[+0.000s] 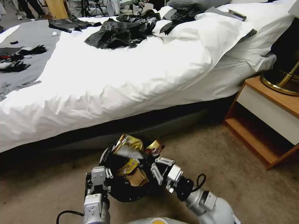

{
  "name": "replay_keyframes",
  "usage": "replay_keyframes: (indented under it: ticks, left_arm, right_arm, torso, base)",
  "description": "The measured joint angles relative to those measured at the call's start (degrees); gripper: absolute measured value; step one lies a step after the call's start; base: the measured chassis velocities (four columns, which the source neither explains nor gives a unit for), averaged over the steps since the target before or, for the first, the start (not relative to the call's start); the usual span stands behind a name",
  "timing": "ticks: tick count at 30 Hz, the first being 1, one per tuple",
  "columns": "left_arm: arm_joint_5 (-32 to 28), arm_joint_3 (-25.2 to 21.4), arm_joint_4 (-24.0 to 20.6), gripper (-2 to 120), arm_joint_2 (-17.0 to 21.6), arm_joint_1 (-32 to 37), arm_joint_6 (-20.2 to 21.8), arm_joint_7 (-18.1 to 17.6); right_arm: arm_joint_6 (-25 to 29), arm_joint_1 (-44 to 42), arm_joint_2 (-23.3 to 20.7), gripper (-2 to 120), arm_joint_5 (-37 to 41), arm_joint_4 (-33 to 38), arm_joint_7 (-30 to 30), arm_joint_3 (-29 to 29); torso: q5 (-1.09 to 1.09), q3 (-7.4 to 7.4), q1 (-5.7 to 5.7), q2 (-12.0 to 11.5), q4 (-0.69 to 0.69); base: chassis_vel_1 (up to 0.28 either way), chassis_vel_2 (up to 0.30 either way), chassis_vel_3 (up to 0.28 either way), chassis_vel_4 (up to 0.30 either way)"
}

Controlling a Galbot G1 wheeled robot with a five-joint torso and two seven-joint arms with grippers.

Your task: Pick up the trash bin, then pick up the garbage from the floor and place it into the trash bin.

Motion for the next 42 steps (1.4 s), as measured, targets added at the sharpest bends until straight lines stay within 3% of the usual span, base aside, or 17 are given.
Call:
replay_keyframes:
  ticks: [21, 34, 40, 42]
  left_arm:
    - [1.26, 1.95, 0.59, 0, 0.34, 0.24, -0.09, 0.07]
    - [0.66, 1.13, 0.05, 0, 0.60, 0.13, -0.11, 0.09]
    - [0.24, 0.82, 0.00, 0, 0.62, -0.15, -0.06, 0.09]
    - [-0.04, 0.57, -0.13, 0, 0.63, -0.31, 0.04, 0.09]
  right_arm:
    - [0.01, 4.28, 2.59, 0, -2.49, -10.10, 2.68, -4.14]
    - [0.62, 4.09, 2.77, 0, -4.76, -11.44, 4.78, -3.70]
    - [0.80, 3.73, 2.72, 13, -5.28, -11.25, 5.49, -3.46]
    - [0.87, 3.46, 2.68, 27, -5.33, -10.89, 5.51, -3.24]
  torso:
    - [0.00, 0.00, 0.00, 0.00, 0.00]
    - [-0.01, 0.00, 0.00, 0.00, 0.00]
    - [0.00, 0.00, 0.00, 0.00, 0.00]
    - [0.00, 0.00, 0.00, 0.00, 0.00]
  base:
    - [0.000, 0.000, 0.000, 0.000]
    - [0.000, 0.000, 0.000, 0.000]
    - [0.000, 0.000, 0.000, 0.000]
    - [0.000, 0.000, 0.000, 0.000]
